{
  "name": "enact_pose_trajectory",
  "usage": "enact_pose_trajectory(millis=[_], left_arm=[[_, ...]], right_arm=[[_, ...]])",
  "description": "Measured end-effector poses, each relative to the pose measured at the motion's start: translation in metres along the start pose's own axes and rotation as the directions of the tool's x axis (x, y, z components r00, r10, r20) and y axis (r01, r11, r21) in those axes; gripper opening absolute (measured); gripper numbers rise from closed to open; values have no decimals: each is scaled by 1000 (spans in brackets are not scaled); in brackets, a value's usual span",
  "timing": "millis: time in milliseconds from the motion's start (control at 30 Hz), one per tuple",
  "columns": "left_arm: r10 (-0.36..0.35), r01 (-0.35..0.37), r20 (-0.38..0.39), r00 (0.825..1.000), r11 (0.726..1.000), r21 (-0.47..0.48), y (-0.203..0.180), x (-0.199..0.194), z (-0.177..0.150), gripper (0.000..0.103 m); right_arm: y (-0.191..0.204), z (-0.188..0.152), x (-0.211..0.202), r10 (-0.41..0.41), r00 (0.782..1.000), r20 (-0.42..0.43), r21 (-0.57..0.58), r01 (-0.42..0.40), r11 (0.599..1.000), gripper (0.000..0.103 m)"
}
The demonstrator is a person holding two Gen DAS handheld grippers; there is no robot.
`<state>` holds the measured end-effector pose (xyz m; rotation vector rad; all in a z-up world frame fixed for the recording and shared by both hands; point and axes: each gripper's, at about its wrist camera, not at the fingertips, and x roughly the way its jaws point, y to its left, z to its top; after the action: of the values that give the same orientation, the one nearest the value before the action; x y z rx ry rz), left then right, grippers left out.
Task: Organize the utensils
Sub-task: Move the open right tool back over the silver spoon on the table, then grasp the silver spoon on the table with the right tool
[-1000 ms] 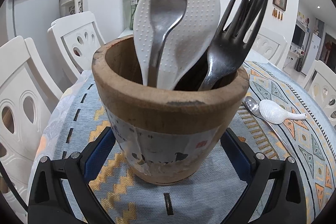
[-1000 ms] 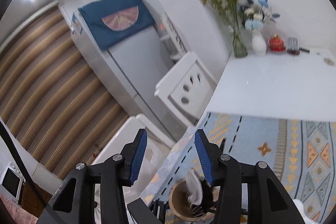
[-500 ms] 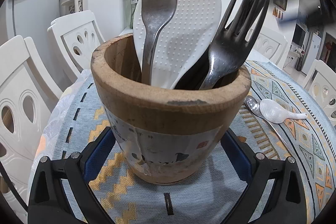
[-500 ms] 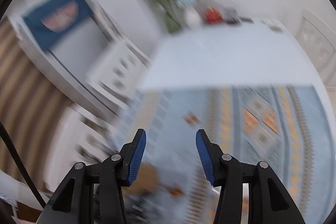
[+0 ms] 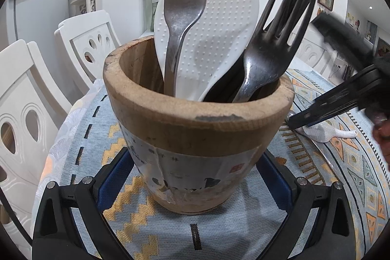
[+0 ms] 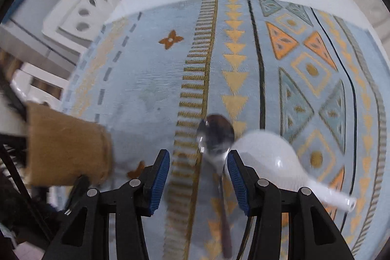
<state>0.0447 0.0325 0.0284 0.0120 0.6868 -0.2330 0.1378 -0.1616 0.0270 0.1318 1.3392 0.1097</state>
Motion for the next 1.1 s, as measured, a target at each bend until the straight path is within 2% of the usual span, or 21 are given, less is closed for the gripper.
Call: enact_pose_trajectory(millis=[33, 67, 133, 300, 367, 433, 567, 667, 767, 900, 1000, 1100], left_arm=[[-4, 4, 1, 1000, 1000, -3, 1, 0, 0, 100], [-5, 5, 0, 1000, 1000, -5, 3, 1, 1, 100], [-6, 6, -4, 1000, 1000, -10, 5, 3, 1, 100], [-6, 5, -18, 1000, 1000, -19, 9, 7, 3, 100], [-6, 5, -21, 1000, 1000, -19, 9, 8, 4, 100], [-8, 8, -22, 1000, 1000, -16, 9, 9, 5, 100], [-8, 8, -18, 1000, 1000, -13, 9, 9, 5, 100], [-6, 6, -20, 1000, 1000, -16, 8, 8, 3, 100], [-6, 6, -21, 1000, 1000, -18, 9, 8, 2, 100], [-7, 6, -16, 1000, 1000, -9, 7, 7, 2, 100], [-5, 5, -6, 1000, 1000, -4, 5, 4, 1, 100], [-5, 5, -2, 1000, 1000, -7, 4, 3, 1, 100]], right_arm=[[0, 1, 6, -3, 1000, -10, 5, 3, 1000, 47], [-1, 5, 6, -29, 999, 15, -2, 29, 1000, 44], [-5, 13, 8, -96, 995, 15, -5, 97, 995, 23], [-44, 5, -2, 79, 995, 55, 151, -86, 985, 15], [-57, -3, -8, 155, 984, 90, 220, -171, 960, 12], [-74, -14, -10, 231, 967, 112, 306, -255, 917, 9], [-93, -35, -12, 293, 946, 139, 381, -324, 866, 6], [-98, -45, -16, 276, 951, 136, 390, -308, 868, 6], [-98, -39, -13, 282, 952, 121, 386, -307, 870, 5], [-74, -16, 1, 196, 978, 78, 319, -210, 924, 3], [-65, -13, 2, 151, 985, 77, 304, -168, 938, 3], [-65, -17, 0, 159, 982, 106, 356, -187, 916, 4]])
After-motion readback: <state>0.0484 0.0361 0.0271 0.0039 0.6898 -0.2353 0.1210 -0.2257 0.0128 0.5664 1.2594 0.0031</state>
